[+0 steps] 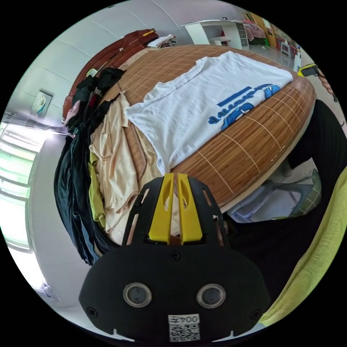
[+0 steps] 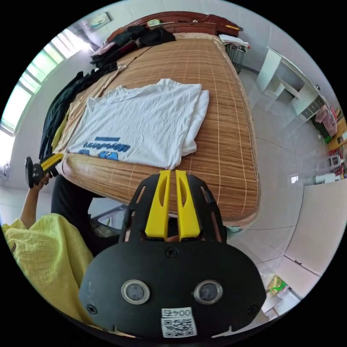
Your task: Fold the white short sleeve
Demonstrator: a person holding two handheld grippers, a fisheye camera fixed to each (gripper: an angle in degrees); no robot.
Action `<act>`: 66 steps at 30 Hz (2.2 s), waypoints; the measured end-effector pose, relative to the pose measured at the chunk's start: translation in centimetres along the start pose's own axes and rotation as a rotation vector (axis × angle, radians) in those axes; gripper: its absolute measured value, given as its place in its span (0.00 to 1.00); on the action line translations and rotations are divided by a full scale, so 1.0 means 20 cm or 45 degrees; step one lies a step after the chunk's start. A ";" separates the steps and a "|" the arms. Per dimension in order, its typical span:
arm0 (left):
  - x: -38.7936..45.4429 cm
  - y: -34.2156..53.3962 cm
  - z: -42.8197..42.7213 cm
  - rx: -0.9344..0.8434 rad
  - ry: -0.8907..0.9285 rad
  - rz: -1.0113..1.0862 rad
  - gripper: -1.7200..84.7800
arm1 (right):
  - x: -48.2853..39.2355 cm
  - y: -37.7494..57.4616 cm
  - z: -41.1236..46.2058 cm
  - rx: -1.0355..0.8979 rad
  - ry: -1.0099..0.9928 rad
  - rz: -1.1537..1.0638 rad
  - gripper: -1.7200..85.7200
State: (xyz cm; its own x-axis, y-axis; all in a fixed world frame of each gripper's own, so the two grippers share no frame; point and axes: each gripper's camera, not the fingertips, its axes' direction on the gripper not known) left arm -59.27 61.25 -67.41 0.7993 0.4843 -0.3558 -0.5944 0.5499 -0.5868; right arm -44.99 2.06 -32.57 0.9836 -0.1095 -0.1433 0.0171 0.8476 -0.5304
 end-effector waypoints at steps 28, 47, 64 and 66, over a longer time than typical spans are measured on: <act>-0.51 -0.04 -0.01 0.190 0.273 -0.320 0.03 | 0.01 -0.56 -0.29 -0.131 0.031 -0.188 0.06; 0.12 -0.91 0.68 -0.200 -0.011 0.196 0.03 | -0.02 -0.71 -0.21 -0.116 0.117 -0.467 0.14; 0.15 -1.00 1.12 -0.271 0.084 0.137 0.03 | -0.13 -0.70 0.07 -0.544 0.350 -0.843 0.03; 0.14 -0.99 1.15 -0.257 0.095 0.123 0.03 | 0.00 -0.57 0.13 -0.562 0.360 -0.766 0.02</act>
State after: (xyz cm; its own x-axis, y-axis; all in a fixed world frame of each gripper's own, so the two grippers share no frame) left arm -47.23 67.46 -40.02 0.7483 0.4721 -0.4660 -0.6448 0.3523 -0.6784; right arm -44.69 -6.24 -24.40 0.7443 -0.6607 0.0976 0.3998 0.3237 -0.8575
